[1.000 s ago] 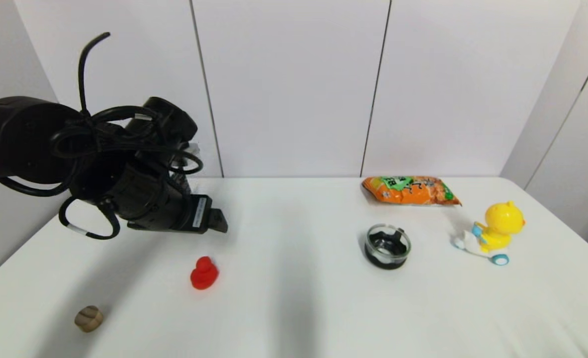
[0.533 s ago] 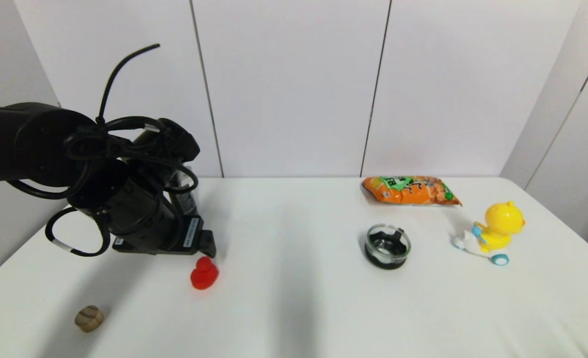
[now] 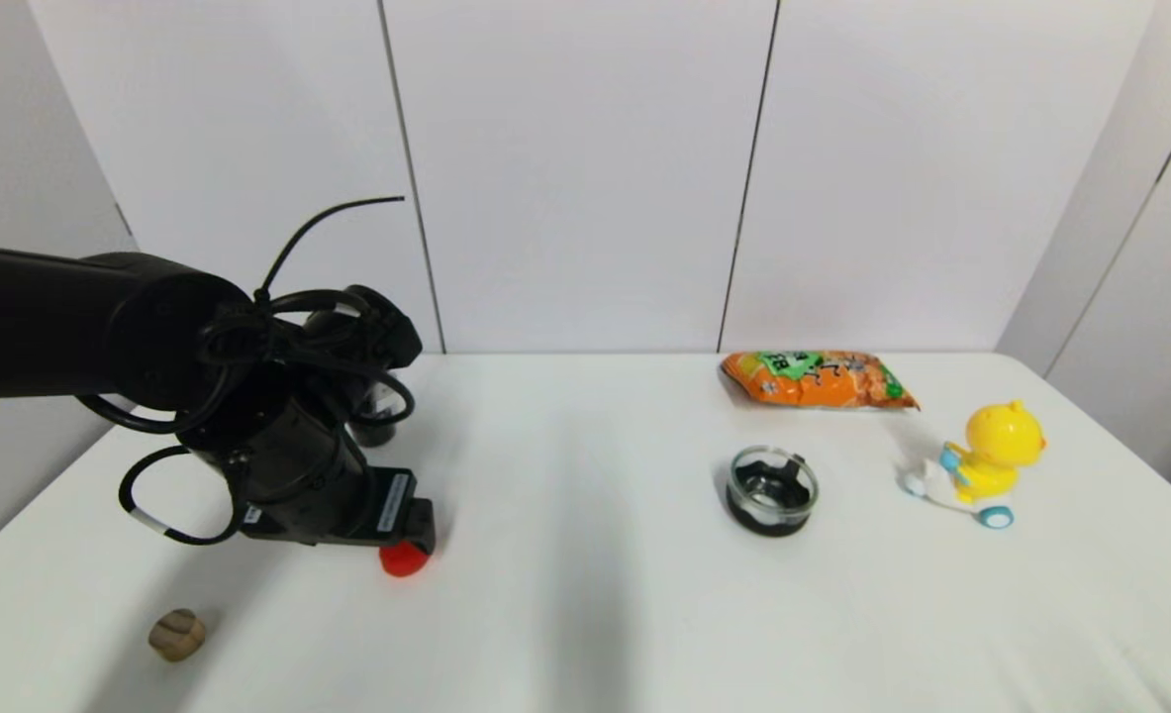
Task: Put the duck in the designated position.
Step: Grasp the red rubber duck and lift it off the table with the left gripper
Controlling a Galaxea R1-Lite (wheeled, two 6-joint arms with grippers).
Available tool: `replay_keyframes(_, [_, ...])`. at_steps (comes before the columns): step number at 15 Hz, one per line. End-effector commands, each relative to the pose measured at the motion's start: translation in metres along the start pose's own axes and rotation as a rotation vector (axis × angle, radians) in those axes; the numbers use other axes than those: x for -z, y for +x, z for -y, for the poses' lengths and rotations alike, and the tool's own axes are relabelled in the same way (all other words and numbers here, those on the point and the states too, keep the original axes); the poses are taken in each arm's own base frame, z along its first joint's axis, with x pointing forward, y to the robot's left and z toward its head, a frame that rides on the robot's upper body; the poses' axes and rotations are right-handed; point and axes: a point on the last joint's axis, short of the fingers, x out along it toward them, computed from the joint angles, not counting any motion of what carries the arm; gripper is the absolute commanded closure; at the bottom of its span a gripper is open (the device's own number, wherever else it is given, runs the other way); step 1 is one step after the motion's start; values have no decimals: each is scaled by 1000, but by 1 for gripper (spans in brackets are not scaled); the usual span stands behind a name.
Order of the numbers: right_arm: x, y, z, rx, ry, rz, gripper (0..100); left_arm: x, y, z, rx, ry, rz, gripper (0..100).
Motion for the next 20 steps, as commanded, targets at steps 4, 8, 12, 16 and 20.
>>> replay_keyframes(4, [0, 0, 0, 0, 0, -1, 0, 4, 18, 18, 15, 49, 3, 0])
replay_keyframes(8, [0, 0, 0, 0, 0, -1, 0, 1, 25, 21, 14, 54, 4, 0])
replay_keyframes(12, [0, 0, 0, 0, 0, -1, 0, -3, 30, 22, 18, 46, 18, 0])
replay_keyframes(16, [0, 0, 0, 0, 0, -1, 0, -3, 34, 22, 12, 43, 7, 0])
replay_keyframes(20, [0, 0, 0, 0, 0, -1, 0, -7, 35, 19, 9, 28, 13, 0])
